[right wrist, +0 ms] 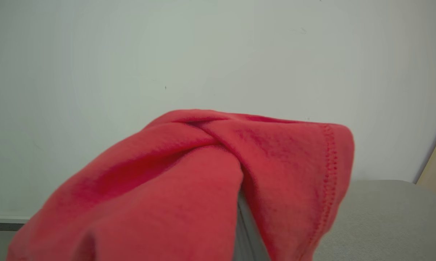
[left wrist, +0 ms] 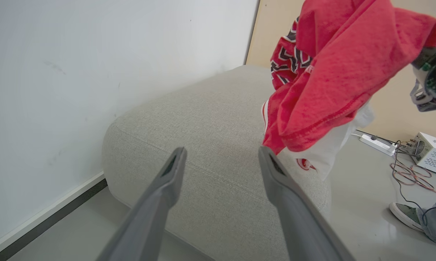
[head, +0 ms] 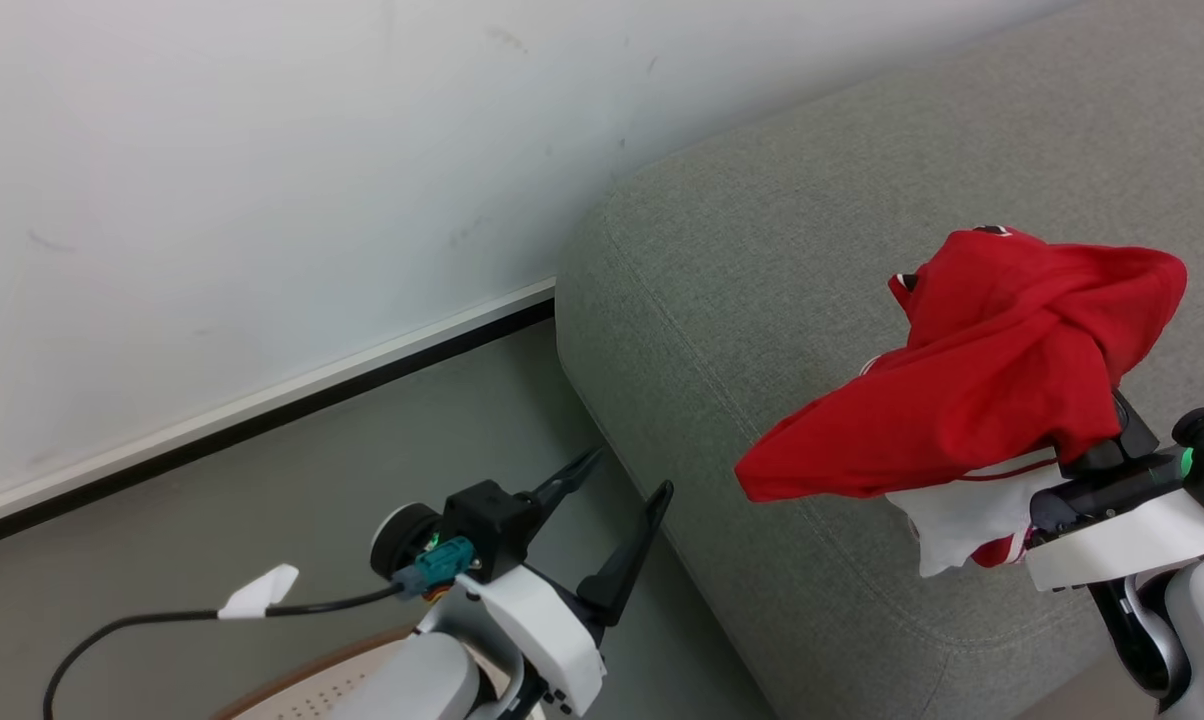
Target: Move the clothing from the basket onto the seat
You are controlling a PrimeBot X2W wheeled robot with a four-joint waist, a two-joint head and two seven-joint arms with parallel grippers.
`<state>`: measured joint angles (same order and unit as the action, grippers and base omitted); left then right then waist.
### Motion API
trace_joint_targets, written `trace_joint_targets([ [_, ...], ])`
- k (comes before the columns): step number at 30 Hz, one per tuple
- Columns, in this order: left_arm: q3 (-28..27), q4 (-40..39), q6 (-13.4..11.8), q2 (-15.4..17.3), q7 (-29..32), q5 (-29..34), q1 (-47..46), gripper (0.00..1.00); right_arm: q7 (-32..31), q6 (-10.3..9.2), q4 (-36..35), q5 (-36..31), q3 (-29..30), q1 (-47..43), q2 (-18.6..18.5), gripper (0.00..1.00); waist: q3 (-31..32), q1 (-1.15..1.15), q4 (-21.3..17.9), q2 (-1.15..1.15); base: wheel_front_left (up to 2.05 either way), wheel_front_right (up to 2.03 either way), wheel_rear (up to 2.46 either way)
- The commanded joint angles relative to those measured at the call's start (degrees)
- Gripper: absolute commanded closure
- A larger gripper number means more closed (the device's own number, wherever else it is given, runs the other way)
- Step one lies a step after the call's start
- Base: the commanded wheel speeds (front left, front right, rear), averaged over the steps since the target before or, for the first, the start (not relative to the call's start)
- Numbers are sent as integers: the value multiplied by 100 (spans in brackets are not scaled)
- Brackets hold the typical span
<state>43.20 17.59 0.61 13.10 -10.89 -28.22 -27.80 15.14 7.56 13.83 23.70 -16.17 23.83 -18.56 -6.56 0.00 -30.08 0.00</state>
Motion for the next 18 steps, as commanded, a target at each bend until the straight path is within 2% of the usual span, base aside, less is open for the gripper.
trace_joint_targets([
  [1, 2, 4, 0, 37, 17, 102, -57, 0, -1, -14, -26, 1, 35, 29, -8, 100, -21, 0, 7, 0, 0, 0, 0],
  [9, 35, -24, 9, 72, 95, 103, -177, 0, 0, -14, 153, 125, 225, 552, -20, 100, -302, 0, 183, 0, 0, 0, 0],
  [18, 67, -222, 41, 185, 308, 174, -590, 0, -4, -14, 836, 646, 389, 1596, -435, 100, -1163, 0, 691, 0, 0, 0, 0],
])
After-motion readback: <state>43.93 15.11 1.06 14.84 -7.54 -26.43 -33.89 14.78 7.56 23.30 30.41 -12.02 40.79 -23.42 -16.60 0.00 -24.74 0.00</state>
